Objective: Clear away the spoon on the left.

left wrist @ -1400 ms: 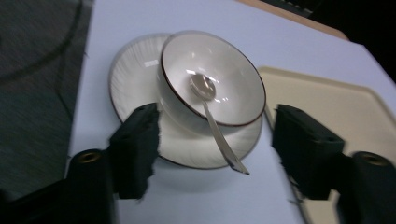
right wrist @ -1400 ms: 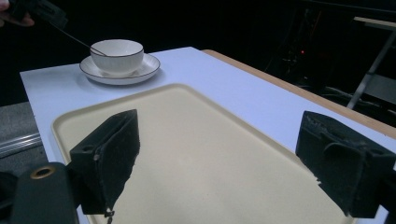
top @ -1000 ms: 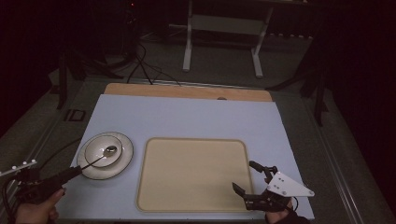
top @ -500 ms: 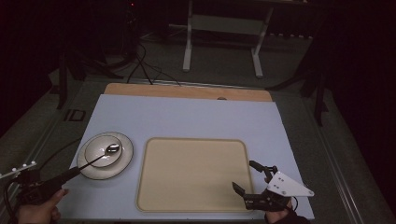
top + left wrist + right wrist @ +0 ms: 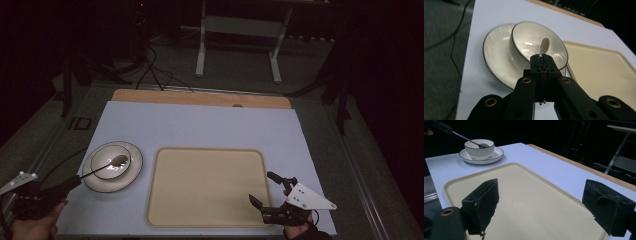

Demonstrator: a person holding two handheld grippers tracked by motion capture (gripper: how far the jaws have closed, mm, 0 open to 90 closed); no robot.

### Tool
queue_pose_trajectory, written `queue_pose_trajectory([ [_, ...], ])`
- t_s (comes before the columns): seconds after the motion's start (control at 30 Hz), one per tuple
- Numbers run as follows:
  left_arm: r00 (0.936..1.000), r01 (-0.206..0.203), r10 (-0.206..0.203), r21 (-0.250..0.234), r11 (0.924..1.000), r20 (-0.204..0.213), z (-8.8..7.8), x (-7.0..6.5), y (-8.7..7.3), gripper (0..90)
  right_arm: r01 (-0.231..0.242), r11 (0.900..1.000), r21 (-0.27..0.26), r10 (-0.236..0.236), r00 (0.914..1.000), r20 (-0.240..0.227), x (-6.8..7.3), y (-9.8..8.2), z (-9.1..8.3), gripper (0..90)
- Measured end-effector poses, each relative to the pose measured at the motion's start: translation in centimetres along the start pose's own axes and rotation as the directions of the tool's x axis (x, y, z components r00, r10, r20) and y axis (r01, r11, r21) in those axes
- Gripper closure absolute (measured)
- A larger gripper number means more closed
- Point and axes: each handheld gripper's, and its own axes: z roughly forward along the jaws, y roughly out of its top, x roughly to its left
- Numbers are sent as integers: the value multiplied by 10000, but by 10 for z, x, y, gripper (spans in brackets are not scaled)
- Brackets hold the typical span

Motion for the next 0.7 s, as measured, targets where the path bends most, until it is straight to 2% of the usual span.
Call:
queue_pose_trajectory([
  [0.1,9977,-634,635,41,9980,-227,-2,-2,2,897,2,10000,-7,-2,10000,3,0,0,0,140],
  [0.17,9984,-547,548,76,9985,-162,-3,1,4,897,7,10000,-21,-7,10000,5,0,0,0,140],
  [0.23,9975,-682,683,58,9977,-166,-7,3,6,897,-23,10000,-34,23,10000,-6,-1,0,0,140],
  [0.37,9950,-996,994,164,9949,117,-13,6,13,898,-56,10000,-26,56,10000,-15,-1,0,0,140],
  [0.47,9927,-1146,1138,166,9933,407,-18,5,17,897,-27,10000,-32,27,10000,-19,-1,0,0,140],
  [0.53,9881,-1442,1434,109,9895,555,-21,3,21,898,-32,10000,-36,32,10000,-36,-1,0,0,140],
  [0.7,9858,-1560,1552,74,9877,635,-27,-1,31,897,-118,9999,-24,117,9999,-77,-2,0,0,140],
])
